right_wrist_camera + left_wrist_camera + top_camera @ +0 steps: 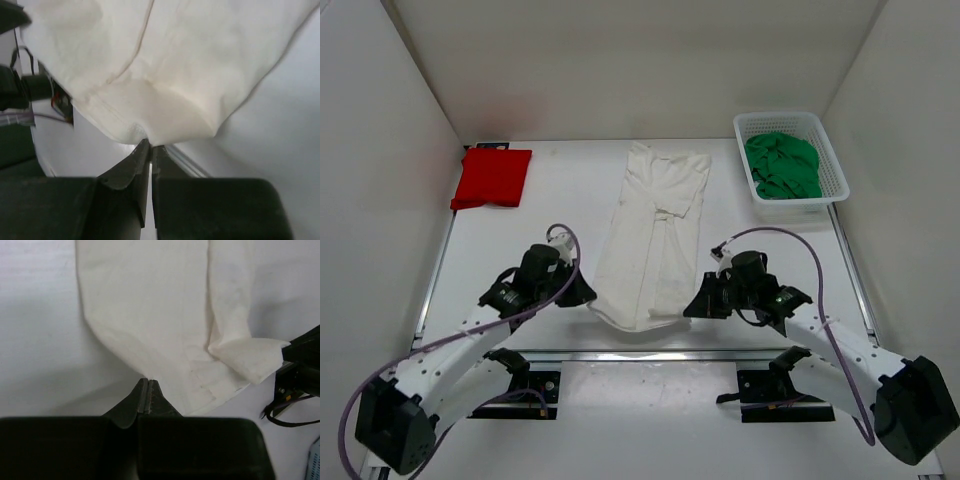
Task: Fold and stack the t-shirts
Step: Fold the folded rectangular tshirt in 1/3 of the way, then grab one side of the 2/3 rectangular tshirt with both arms, then fold the long partially folded tshirt into a neat square, then put the neatly folded tshirt into the corner of the board with the left arm
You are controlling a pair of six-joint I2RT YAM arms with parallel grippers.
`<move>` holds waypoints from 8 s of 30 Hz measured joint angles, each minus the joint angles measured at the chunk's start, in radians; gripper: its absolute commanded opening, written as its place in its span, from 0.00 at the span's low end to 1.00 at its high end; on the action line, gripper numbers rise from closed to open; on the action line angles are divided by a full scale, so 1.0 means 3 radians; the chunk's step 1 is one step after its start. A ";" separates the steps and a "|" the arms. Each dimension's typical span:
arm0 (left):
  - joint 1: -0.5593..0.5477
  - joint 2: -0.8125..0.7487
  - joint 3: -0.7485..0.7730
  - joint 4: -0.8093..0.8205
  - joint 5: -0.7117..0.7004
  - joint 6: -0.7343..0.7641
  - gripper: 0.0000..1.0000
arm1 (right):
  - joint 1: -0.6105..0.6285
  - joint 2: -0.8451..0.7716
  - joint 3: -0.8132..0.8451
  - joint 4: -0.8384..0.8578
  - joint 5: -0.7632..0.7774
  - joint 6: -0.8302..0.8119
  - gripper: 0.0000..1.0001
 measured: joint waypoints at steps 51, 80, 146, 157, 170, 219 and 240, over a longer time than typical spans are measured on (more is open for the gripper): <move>0.0243 0.2583 0.0989 0.2492 -0.0374 -0.0381 0.24 | -0.1334 0.2209 0.1555 0.1242 0.0345 -0.0628 0.06; 0.0404 0.0413 -0.0938 0.2241 -0.0299 -0.0552 0.39 | -0.0547 0.1273 0.0286 0.1133 0.0359 -0.0688 0.39; 0.0610 0.2579 0.2193 0.0835 -0.0144 0.0086 0.00 | -0.1504 0.2697 0.2768 0.0233 -0.0102 -0.0862 0.00; 0.0880 0.3952 0.3195 0.1118 -0.0474 0.0031 0.01 | -0.1592 0.4382 0.4434 0.0144 -0.0334 -0.0855 0.00; 0.1086 0.4017 0.3269 0.1634 -0.0484 -0.0220 0.41 | -0.1545 0.4391 0.4565 0.0126 -0.0099 -0.0886 0.28; 0.0946 0.4419 0.2361 0.2712 0.0301 -0.0790 0.34 | -0.1383 0.4763 0.3972 0.0922 -0.0641 -0.0548 0.00; 0.1253 0.3264 0.1266 0.2897 0.0056 -0.0690 0.70 | -0.1325 0.4021 0.3585 0.0898 -0.0589 -0.0516 0.48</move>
